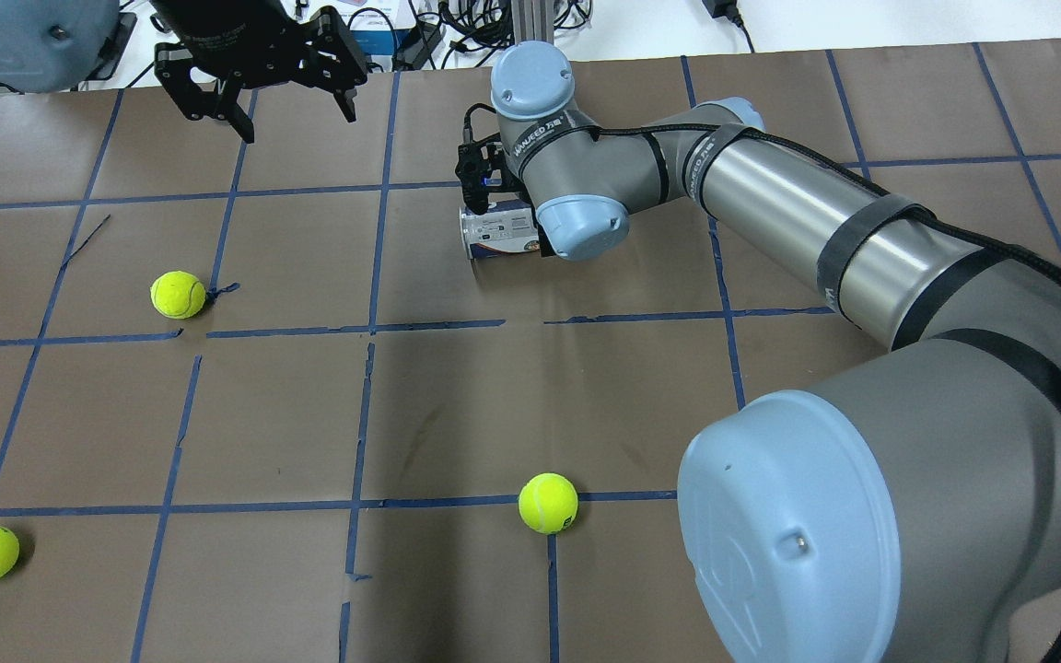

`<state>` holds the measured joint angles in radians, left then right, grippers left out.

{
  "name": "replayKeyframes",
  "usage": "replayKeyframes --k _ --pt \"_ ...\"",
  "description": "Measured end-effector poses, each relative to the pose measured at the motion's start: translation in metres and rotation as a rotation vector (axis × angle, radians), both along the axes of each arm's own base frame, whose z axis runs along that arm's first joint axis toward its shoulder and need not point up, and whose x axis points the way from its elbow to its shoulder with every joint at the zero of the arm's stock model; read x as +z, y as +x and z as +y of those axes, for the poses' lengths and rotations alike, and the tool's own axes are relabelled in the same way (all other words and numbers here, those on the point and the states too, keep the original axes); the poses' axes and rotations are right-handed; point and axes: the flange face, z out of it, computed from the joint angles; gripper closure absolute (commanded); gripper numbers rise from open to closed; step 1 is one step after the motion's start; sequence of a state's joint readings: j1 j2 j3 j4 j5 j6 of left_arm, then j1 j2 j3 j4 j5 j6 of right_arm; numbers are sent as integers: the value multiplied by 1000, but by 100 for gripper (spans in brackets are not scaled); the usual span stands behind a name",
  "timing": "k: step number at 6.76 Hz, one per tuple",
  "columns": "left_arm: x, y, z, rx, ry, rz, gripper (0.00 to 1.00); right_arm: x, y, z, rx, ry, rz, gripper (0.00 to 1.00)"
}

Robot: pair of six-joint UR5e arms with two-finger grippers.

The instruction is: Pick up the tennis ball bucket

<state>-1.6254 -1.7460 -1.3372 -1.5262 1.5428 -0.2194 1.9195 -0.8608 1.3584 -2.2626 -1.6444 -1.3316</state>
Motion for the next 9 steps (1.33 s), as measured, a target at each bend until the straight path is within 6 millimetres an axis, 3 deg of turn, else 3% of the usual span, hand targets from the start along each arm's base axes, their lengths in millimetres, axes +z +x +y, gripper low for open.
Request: replayKeyframes --k 1,3,4,6,8,9 --pt "-9 2 -5 6 22 31 0 6 0 -2 -2 -10 -6 0" --pt "-49 18 -34 23 96 187 0 53 -7 -13 -18 -72 -47 0" --pt "-74 21 -52 4 120 260 0 85 -31 -23 -56 -98 -97 0" --pt "-137 20 -94 -31 112 350 0 141 -108 -37 -245 -77 -203 0" --pt "-214 14 -130 -49 125 438 0 190 -154 -26 -506 -35 -274 0" --pt "-248 13 -137 -67 139 454 0 206 -177 -18 -645 8 -284 0"
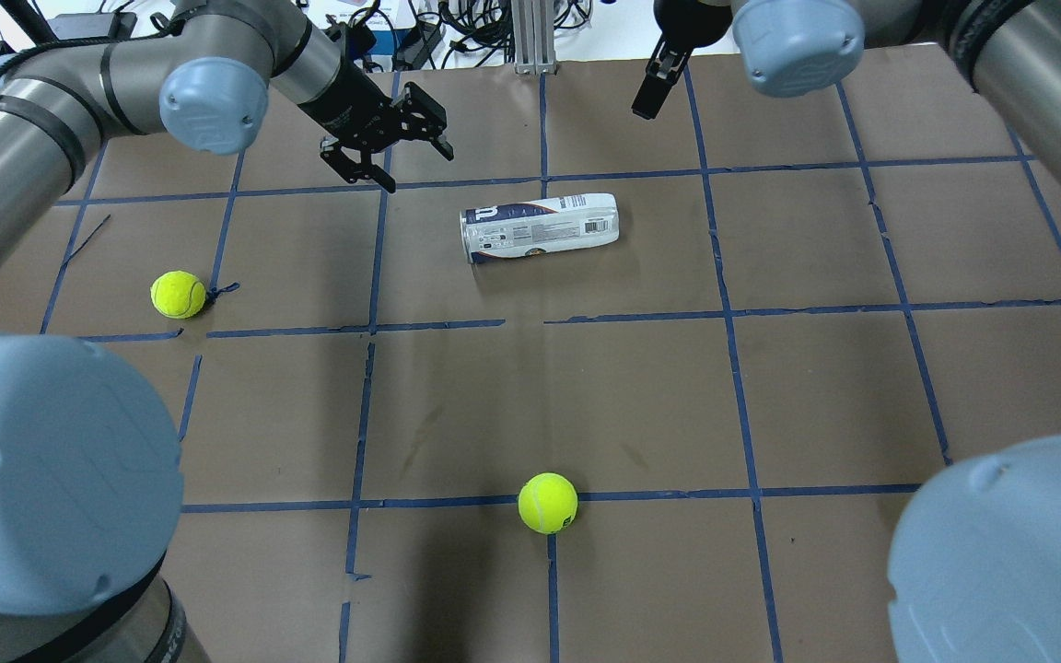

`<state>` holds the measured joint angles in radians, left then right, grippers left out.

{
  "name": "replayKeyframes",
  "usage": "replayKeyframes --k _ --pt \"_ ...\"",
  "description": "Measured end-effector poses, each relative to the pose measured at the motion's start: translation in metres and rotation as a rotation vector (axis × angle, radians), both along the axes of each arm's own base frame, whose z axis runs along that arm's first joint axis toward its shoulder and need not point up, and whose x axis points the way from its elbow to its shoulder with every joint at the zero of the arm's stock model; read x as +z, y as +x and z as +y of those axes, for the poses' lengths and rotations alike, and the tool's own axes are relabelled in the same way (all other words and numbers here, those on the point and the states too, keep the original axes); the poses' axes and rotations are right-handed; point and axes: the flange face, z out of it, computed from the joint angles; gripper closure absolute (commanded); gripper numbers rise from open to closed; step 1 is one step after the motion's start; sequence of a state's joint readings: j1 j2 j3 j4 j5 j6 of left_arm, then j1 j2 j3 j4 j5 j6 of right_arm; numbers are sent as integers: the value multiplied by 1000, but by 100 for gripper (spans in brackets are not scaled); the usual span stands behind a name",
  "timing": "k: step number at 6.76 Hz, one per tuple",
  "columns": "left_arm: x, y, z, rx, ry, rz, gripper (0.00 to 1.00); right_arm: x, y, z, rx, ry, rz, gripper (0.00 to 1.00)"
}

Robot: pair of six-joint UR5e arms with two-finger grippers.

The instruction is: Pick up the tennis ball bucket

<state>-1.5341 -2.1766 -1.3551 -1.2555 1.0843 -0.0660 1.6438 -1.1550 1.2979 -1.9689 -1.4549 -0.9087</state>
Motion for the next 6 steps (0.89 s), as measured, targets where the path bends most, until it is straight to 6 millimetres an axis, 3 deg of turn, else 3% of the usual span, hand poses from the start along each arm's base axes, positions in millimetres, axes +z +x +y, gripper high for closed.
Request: replayKeyframes --k 2,4,5,6 --pt "-51 -10 10 -14 -8 119 0 20 -59 18 -242 146 -25 0" --pt "-82 -22 31 -3 -32 257 5 37 -81 49 -538 278 -22 0" --pt "-87 -27 36 3 -38 318 21 42 -85 61 -704 305 5 0" --pt "-86 -31 38 12 -39 379 55 46 -89 71 -869 307 53 0"
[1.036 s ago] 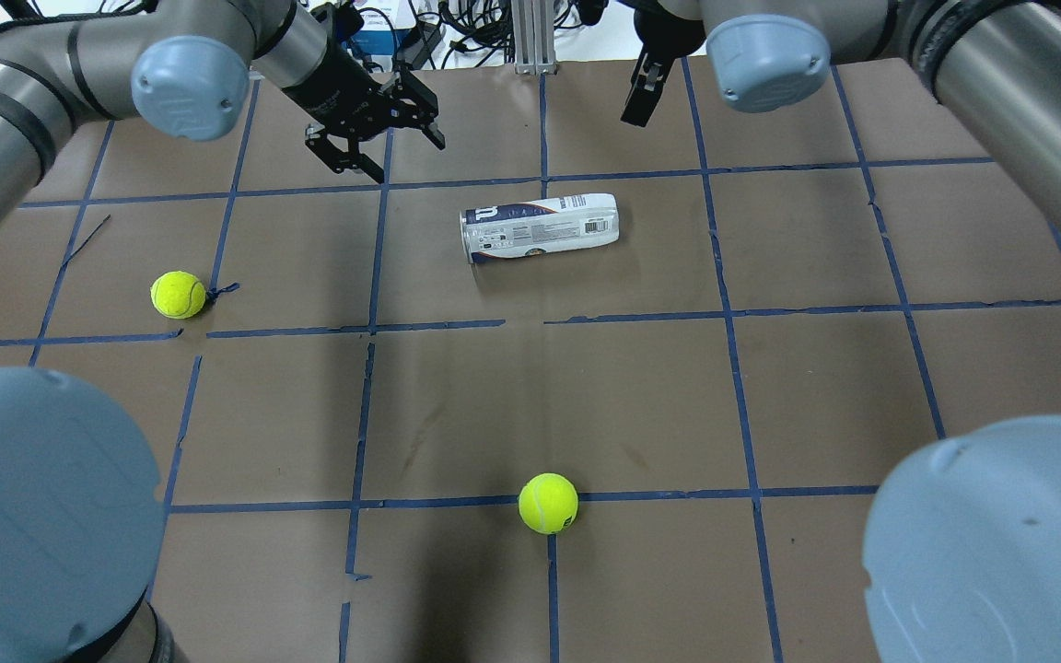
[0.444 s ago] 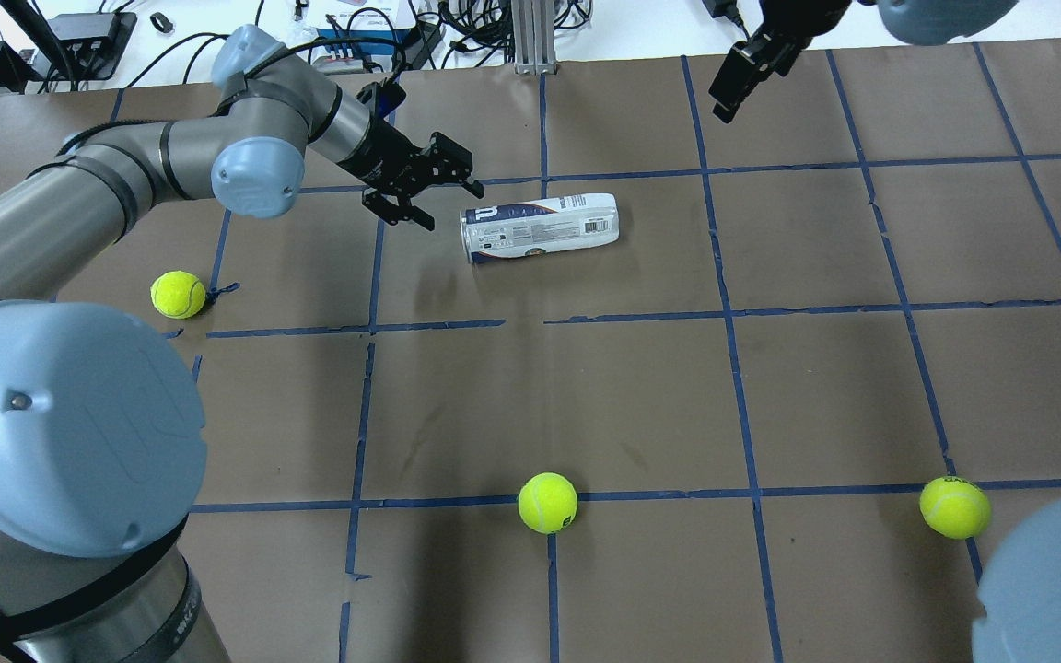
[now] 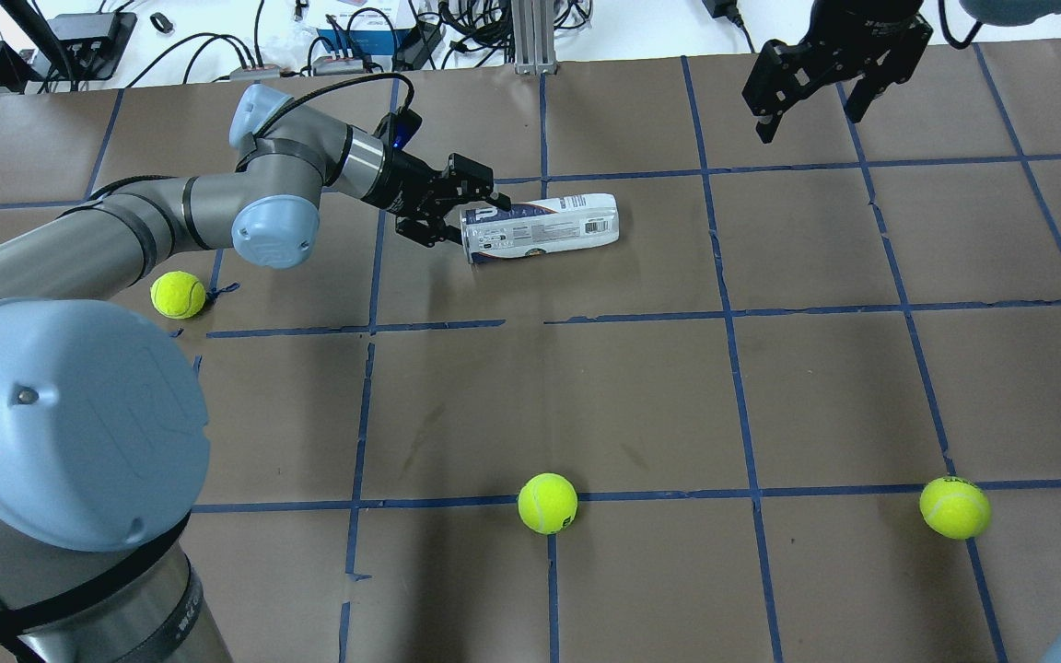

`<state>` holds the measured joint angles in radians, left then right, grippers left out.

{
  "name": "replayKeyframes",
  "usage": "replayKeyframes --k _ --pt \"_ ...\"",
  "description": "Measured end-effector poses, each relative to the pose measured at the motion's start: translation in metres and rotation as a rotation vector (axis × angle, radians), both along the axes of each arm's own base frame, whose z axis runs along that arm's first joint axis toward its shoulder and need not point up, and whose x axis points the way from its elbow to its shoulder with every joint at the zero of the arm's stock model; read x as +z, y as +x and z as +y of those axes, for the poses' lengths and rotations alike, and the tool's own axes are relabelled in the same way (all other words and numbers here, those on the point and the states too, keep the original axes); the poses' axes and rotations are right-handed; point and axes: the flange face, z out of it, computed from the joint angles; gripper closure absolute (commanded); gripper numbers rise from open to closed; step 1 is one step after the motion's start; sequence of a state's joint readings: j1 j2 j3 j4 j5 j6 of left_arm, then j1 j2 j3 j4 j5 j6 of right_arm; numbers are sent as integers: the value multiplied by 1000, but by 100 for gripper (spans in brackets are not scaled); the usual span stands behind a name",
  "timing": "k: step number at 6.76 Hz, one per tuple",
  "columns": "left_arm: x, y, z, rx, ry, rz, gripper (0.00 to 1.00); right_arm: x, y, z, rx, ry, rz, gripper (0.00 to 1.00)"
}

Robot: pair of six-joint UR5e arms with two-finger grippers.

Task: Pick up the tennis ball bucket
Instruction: 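Grasp the can's open end with the left gripper and lift it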

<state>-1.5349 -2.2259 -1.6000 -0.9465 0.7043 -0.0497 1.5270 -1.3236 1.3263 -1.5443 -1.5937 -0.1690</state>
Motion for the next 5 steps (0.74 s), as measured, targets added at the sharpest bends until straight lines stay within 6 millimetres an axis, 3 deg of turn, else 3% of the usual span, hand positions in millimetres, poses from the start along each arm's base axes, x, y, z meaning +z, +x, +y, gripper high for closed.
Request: replayKeyframes --k 1,2,3,5 --pt "1 -2 1 5 3 30 81 1 3 8 -124 22 50 0" --pt "2 -3 1 8 3 41 92 0 16 15 -199 37 78 0" --pt "6 -3 0 12 2 46 100 -1 32 21 -234 49 93 0" --pt "28 -6 -4 39 -3 47 100 -4 42 24 -214 57 89 0"
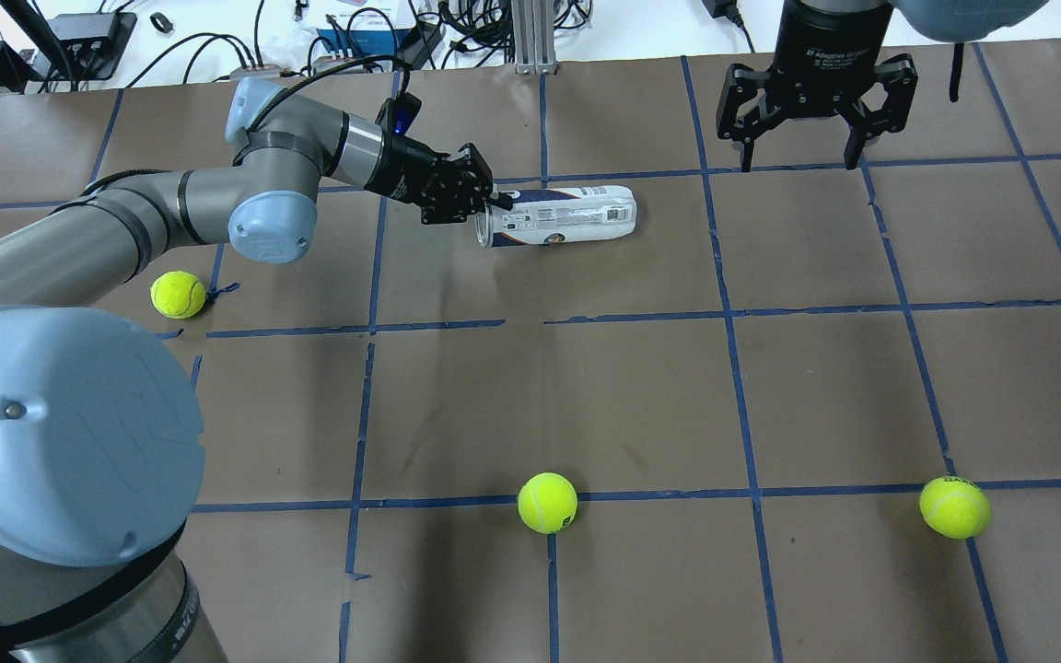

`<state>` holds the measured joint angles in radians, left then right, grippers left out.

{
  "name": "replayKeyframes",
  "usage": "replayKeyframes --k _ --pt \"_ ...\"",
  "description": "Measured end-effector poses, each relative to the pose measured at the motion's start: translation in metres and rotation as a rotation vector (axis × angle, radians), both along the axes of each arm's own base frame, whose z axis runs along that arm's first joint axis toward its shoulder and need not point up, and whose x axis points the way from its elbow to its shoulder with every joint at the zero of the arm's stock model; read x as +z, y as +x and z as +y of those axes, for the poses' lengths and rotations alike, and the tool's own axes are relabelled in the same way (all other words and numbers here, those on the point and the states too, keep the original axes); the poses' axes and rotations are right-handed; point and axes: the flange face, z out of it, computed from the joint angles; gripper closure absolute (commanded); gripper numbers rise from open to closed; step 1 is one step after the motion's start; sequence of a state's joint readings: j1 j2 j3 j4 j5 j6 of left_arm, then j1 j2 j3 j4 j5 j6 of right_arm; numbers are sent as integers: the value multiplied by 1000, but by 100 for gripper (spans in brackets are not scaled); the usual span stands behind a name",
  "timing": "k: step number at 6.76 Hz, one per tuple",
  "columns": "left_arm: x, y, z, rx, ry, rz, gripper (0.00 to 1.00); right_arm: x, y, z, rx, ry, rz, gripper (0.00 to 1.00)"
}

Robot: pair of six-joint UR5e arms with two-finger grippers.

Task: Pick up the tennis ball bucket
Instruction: 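Grasp the can's open end with the left gripper and lift it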

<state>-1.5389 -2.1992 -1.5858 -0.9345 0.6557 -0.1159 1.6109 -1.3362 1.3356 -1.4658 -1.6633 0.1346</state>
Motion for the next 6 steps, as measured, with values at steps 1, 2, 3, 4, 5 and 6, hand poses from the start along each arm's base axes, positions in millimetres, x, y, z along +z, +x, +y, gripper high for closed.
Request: replayKeyframes --k 1,2,3,4,5,6 --pt "16 -3 0 15 -9 -1 100 0 -3 -3 77 -3 -13 0" --pt "43 -6 1 51 -20 -2 100 0 -12 -6 136 -7 -25 0" --pt "79 -9 2 97 -46 -8 100 1 -22 -8 151 -7 -38 0" --pt "117 -12 2 132 -91 -50 100 2 -24 -9 154 -8 -47 0" --pt "148 -17 -2 150 -120 -115 100 1 -20 -9 156 -9 -63 0" --pt "177 -21 -9 154 -120 -184 100 -2 -16 -8 156 -7 -85 0"
